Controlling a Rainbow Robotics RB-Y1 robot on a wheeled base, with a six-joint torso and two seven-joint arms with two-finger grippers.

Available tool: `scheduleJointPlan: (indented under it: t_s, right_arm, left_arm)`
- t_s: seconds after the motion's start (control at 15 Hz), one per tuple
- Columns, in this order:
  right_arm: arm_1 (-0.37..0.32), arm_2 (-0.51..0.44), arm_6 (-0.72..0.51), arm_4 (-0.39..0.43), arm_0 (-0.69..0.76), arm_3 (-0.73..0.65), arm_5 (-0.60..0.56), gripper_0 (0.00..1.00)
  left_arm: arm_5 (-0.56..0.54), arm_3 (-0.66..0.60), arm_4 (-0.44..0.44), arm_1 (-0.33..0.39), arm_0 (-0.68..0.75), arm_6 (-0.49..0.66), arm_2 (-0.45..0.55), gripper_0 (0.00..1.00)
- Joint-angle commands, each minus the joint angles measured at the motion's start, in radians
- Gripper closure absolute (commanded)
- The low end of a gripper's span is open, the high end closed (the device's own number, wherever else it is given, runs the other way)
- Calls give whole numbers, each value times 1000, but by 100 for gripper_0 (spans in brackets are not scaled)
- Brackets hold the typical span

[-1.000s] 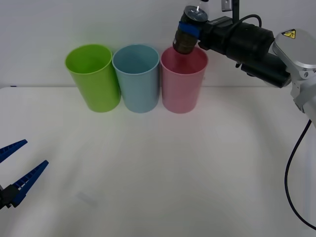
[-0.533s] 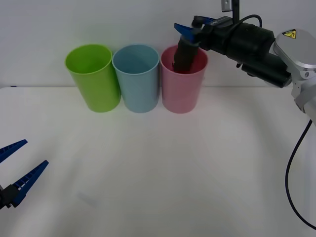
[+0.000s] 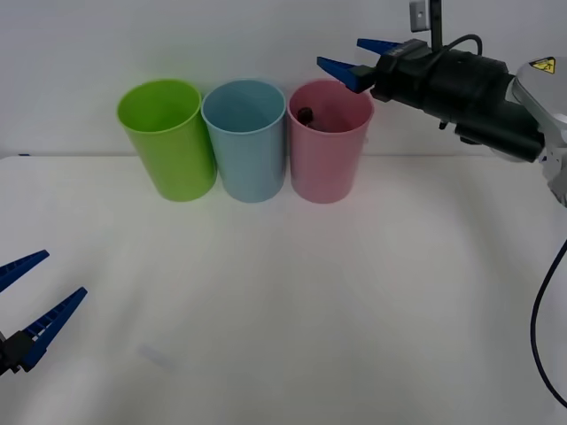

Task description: Grasp the object on the table and drop it into the matching bin: aluminum can to the light blue bin, PET bottle to the pink bin.

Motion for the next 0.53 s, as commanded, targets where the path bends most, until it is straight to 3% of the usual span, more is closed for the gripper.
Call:
scheduleJointPlan:
  t_s: [0.07,0.53]
  right_arm:
    - [-44,0,3,-26,62,-88,-6,0]
    - [-217,0,7,-135,288,-378,-6,0]
  left_arm:
    - [0,0,0,0,0,0,0,0]
    - [0,0,0,0,0,0,0,0]
